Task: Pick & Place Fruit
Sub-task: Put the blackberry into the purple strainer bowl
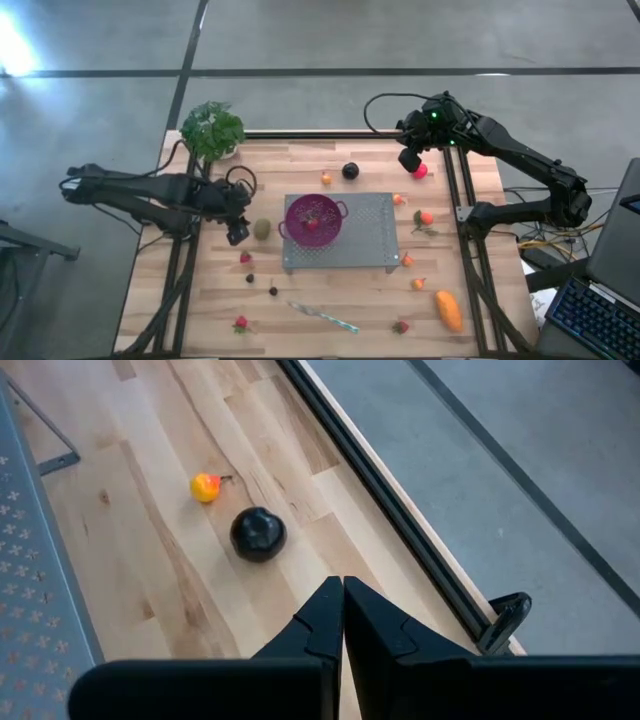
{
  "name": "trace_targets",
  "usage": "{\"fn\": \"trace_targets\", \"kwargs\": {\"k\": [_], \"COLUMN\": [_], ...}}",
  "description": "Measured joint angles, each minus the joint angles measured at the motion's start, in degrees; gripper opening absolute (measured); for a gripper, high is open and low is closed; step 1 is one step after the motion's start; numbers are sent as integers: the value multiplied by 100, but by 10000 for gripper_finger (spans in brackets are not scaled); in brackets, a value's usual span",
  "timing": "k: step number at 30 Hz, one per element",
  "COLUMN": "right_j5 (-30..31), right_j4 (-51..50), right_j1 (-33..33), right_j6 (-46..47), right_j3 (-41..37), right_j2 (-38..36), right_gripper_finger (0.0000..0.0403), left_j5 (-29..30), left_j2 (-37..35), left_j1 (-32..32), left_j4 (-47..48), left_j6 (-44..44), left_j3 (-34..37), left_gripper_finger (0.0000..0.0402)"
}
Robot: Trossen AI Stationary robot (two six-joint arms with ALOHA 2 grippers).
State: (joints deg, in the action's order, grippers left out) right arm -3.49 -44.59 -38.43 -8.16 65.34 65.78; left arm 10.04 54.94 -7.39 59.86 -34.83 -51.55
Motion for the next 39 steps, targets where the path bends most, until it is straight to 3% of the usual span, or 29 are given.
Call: {"fn": "trace_targets", "kwargs": {"k": [11,22,39], "right_j5": [0,2,4], "right_j4": [-19,-16,-10], "right_j1": [-1,1,0], "right_j6": [4,4,52], "right_j3": [0,0,0], "right_j2": [0,0,0], "right_gripper_finger": [8,8,8], "left_j5": [-160,-497,-501], "left_j2": [0,66,1265], "left_j1": [-723,-1365,-2687], "left_j4": [-69,-1055,-1931], "left_j6": [-1049,-2066,-2956], "left_j3": [684,1065,1033], "left_gripper_finger": [206,206,206]}}
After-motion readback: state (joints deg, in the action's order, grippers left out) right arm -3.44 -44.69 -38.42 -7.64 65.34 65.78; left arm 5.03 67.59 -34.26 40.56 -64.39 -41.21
